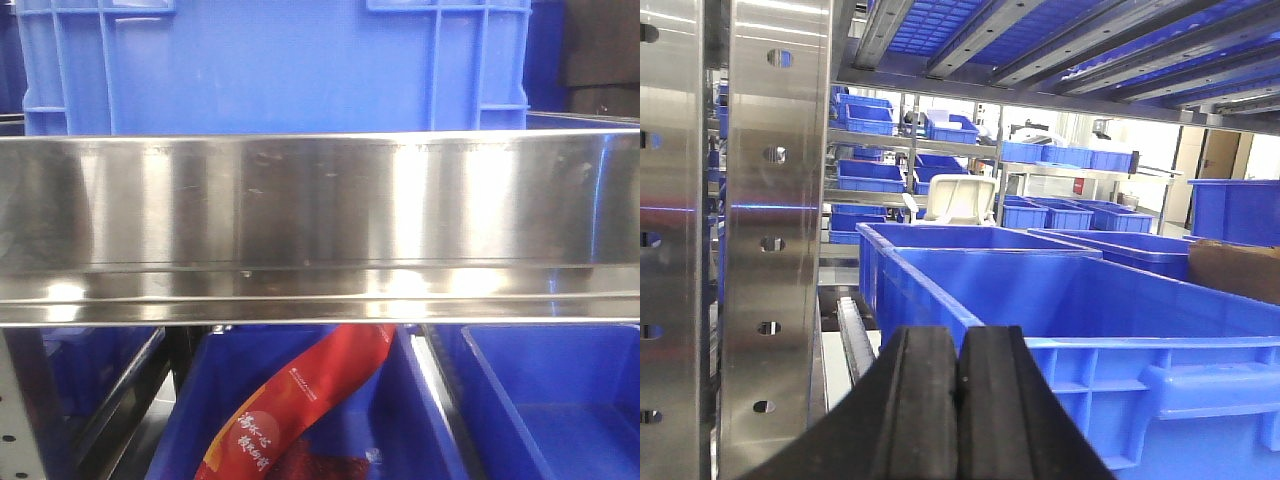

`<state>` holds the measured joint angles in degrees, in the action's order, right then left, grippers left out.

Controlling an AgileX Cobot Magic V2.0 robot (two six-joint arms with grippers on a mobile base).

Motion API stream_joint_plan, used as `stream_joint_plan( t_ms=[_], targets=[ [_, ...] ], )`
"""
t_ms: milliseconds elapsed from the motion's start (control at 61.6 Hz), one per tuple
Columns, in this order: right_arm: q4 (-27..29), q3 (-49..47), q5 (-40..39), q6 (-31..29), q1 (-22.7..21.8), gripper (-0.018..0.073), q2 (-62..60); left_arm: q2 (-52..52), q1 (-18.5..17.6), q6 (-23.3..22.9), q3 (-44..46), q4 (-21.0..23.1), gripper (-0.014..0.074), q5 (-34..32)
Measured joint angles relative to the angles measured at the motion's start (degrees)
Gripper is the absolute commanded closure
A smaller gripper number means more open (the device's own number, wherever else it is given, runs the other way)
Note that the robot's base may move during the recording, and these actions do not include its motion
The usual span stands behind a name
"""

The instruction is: Grab block from conveyor and place in blue bin

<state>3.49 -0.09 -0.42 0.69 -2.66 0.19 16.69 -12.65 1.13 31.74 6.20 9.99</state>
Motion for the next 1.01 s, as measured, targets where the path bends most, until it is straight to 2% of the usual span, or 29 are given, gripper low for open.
stream_joint_plan(
  t_ms=[260,406,584,698,860,1006],
  targets=[
    [0.0,0.0,0.0,0.0,0.0,0.0721,0.0,-2.1,0.8,0.0,-3.4,-0.1,0.0707,-0.5],
    [0.0,0.0,0.0,0.0,0.0,0.0721,0.0,-7.6,4.9,0.0,-11.8,-0.2,0.0707,-3.1],
    [0.0,0.0,0.0,0.0,0.0,0.0721,0.0,-14.8,11.8,0.0,-21.4,-2.2,0.0707,-3.7],
    [0.0,0.1,-0.2,0.0,0.0,0.0721,0.0,-16.2,14.5,0.1,-26.3,-2.6,0.0707,-6.6],
    [0.0,0.1,-0.2,0.0,0.0,0.0721,0.0,-16.3,15.1,0.1,-31.3,-2.6,0.0707,-11.8],
    [0.0,0.1,-0.2,0.0,0.0,0.0721,0.0,-16.3,15.1,0.1,-31.6,-2.6,0.0707,-11.2]
  ],
)
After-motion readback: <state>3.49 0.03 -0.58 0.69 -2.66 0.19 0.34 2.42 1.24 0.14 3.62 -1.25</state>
